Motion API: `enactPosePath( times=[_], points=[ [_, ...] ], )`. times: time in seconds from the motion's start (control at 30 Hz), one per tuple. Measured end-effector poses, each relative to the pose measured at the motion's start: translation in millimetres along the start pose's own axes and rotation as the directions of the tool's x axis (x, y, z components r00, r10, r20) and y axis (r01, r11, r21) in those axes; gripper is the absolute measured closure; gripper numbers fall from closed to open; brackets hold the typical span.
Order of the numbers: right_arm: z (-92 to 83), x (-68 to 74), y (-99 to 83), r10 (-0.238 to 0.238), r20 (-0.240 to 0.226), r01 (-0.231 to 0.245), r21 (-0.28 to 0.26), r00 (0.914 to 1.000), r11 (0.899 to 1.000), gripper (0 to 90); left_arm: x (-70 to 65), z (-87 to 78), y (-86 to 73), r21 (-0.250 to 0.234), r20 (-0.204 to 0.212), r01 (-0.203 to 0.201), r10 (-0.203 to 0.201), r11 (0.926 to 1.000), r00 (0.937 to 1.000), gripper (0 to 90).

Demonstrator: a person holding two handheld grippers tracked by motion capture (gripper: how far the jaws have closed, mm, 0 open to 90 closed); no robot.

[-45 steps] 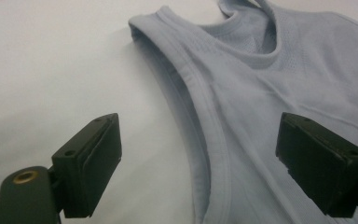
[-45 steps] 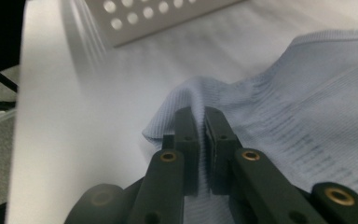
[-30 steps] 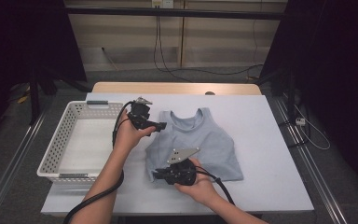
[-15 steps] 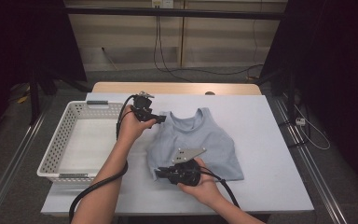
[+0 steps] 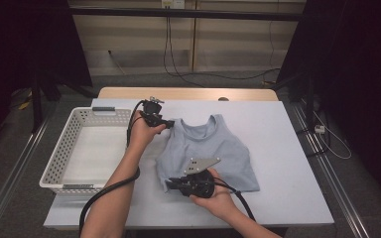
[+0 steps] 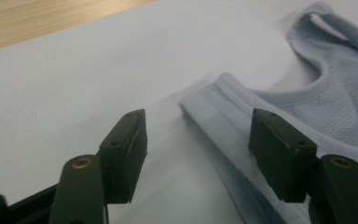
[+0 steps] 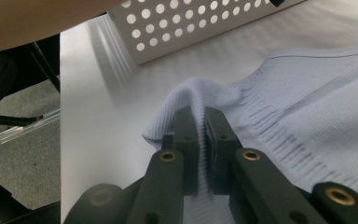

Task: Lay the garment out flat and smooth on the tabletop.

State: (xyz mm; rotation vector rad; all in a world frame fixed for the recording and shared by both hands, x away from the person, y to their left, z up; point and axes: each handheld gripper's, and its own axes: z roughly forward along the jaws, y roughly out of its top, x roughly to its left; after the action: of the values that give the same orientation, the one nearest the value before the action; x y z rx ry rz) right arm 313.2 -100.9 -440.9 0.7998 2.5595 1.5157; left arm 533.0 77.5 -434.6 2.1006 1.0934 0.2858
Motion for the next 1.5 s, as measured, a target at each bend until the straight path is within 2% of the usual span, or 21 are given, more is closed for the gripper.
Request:
enactPosePath(
  times=[0.23,0.53,0.57,0.6,0.77,0.83,0.9,1.2,1.3,1.5],
  points=[
    [-1.0,-0.6,0.1,0.002,-0.002,-0.002,-0.003,1.0000,1.000,85.8,2.2,13.7,0.6,0.006,-0.006,-0.010,0.010,0.9999,0.9999,39.6],
    [-3.0,-0.6,0.5,0.007,-0.006,-0.007,-0.004,1.0000,1.000,85.7,0.4,32.7,1.0,0.018,-0.026,-0.047,0.048,0.9987,0.9985,45.2],
    [-3.2,-0.5,0.5,0.007,-0.006,-0.007,-0.003,1.0000,1.000,85.7,0.8,34.0,0.6,0.015,-0.029,-0.049,0.049,0.9987,0.9984,45.5],
    [-3.5,-0.6,0.5,0.007,-0.007,-0.007,-0.003,1.0000,1.000,85.7,0.7,36.2,-0.1,0.012,-0.026,-0.034,0.034,0.9994,0.9991,45.8],
    [-6.0,-0.6,1.1,0.009,-0.003,-0.009,-0.015,1.0000,1.000,85.6,-2.4,39.5,2.1,0.038,-0.041,-0.053,0.054,0.9979,0.9977,47.2],
    [-6.4,-0.1,1.9,0.007,0.001,-0.007,-0.014,1.0000,1.000,85.6,-3.4,39.5,2.6,0.041,-0.051,-0.036,0.038,0.9985,0.9980,48.8],
    [-6.7,0.1,2.3,0.004,0.003,-0.004,-0.012,1.0000,1.000,85.6,-6.3,39.9,2.7,0.044,-0.054,-0.043,0.045,0.9981,0.9975,50.6],
    [-4.5,0.9,3.9,0.000,0.004,0.000,0.003,1.0000,1.000,85.6,-15.9,39.7,8.1,0.095,-0.043,-0.025,0.029,0.9951,0.9986,73.8],
    [-3.4,0.8,3.2,0.002,0.004,-0.002,0.001,1.0000,1.000,85.6,-18.0,40.3,8.4,0.091,-0.048,0.013,-0.009,0.9957,0.9988,79.5],
    [-5.6,1.5,3.0,0.003,0.006,-0.003,-0.001,1.0000,1.000,85.6,-17.0,39.3,9.9,0.106,-0.036,0.036,-0.032,0.9938,0.9988,84.1]
  ],
)
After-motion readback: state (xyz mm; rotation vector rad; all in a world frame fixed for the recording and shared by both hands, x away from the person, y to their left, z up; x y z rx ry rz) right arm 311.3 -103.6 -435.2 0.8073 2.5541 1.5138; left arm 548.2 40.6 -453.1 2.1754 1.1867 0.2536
